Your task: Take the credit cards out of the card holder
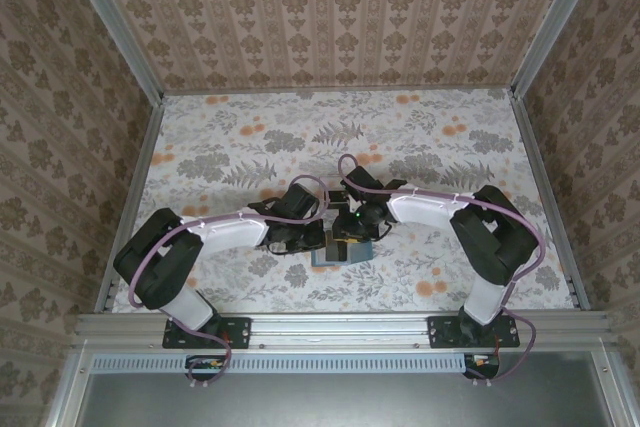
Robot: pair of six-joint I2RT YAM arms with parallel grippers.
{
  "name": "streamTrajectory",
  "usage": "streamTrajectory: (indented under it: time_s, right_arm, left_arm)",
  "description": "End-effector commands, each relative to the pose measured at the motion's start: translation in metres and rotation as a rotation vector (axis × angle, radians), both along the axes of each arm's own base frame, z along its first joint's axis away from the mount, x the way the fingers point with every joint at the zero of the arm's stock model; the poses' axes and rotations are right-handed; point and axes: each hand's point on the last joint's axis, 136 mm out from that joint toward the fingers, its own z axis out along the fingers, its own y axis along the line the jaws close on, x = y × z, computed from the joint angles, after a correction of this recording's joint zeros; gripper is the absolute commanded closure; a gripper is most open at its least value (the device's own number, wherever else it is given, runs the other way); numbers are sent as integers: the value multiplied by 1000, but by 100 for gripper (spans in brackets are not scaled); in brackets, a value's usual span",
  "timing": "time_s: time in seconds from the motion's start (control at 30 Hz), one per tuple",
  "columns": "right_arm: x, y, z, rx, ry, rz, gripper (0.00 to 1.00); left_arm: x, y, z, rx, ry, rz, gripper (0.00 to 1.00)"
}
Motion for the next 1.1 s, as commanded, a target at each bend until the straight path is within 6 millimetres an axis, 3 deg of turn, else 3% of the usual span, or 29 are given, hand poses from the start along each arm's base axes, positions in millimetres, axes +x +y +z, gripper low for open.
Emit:
streamTrajectory:
  time_s: [0.0,0.2,0.4,0.73,1.07]
  right_arm:
    - [2,-3,18,-1,-27,0,67]
    - [-3,-7,19,-1,-24,-1,67]
    - [-7,-12,8,-14,-2,-5,67]
    - [-9,-12,-10,9,31,-10,67]
    - [-9,1,-1,154,36,-29,72]
  left_arm:
    - [-2,9,0,22,10,24,92]
    - [4,0,16,-5,-17,14,92]
    - [5,-14,22,-33,-14,-13,92]
    - [2,-10,-1,22,30,-35,92]
    - [-10,7,-20,119,83,-63,92]
